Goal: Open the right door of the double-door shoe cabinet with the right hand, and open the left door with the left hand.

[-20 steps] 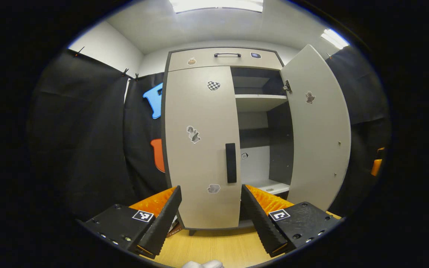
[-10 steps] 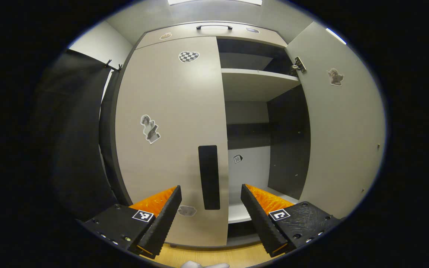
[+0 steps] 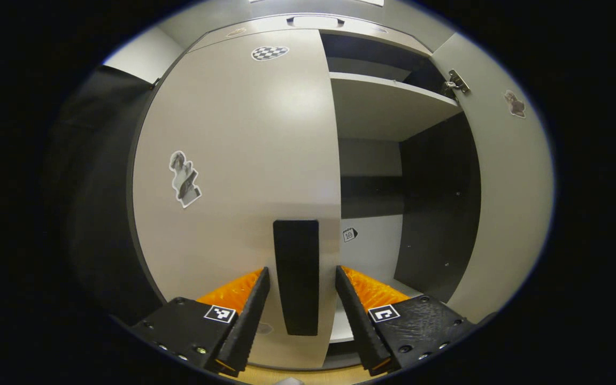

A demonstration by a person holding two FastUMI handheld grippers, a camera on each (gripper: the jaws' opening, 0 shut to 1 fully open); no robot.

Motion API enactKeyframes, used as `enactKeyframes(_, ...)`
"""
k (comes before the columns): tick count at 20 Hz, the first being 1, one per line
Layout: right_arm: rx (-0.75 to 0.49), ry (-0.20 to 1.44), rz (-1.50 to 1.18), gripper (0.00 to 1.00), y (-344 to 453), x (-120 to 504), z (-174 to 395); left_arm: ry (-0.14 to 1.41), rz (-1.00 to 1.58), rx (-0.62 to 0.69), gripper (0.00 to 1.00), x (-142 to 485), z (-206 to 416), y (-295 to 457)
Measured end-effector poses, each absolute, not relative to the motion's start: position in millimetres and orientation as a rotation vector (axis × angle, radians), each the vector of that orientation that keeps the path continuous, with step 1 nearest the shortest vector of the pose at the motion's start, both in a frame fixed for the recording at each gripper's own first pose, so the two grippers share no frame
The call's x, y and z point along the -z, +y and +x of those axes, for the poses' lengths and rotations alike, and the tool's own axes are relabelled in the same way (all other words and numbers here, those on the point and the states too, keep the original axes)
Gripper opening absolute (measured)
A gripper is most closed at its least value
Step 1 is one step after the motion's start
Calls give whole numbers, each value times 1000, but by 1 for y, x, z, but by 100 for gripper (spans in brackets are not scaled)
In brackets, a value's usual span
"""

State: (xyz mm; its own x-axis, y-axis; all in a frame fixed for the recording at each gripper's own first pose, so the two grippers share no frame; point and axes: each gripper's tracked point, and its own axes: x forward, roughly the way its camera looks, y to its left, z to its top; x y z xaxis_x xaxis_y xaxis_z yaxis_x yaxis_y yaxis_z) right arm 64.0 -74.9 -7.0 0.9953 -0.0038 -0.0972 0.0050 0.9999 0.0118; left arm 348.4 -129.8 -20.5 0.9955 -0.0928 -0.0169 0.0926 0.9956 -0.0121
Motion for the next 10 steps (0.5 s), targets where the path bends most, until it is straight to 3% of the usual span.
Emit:
enactKeyframes(3, -9, 102, 18, 100, -72, 7, 68, 17, -15, 115, 71, 21, 353, -138)
enactKeyframes(5, -22, 102, 14, 100, -66, 7, 72, 22, -12, 81, 40, 21, 350, -128)
enactKeyframes(10, -44, 100, 10, 100, -60, 6, 75, 52, -34, 89, 24, 25, 351, -126)
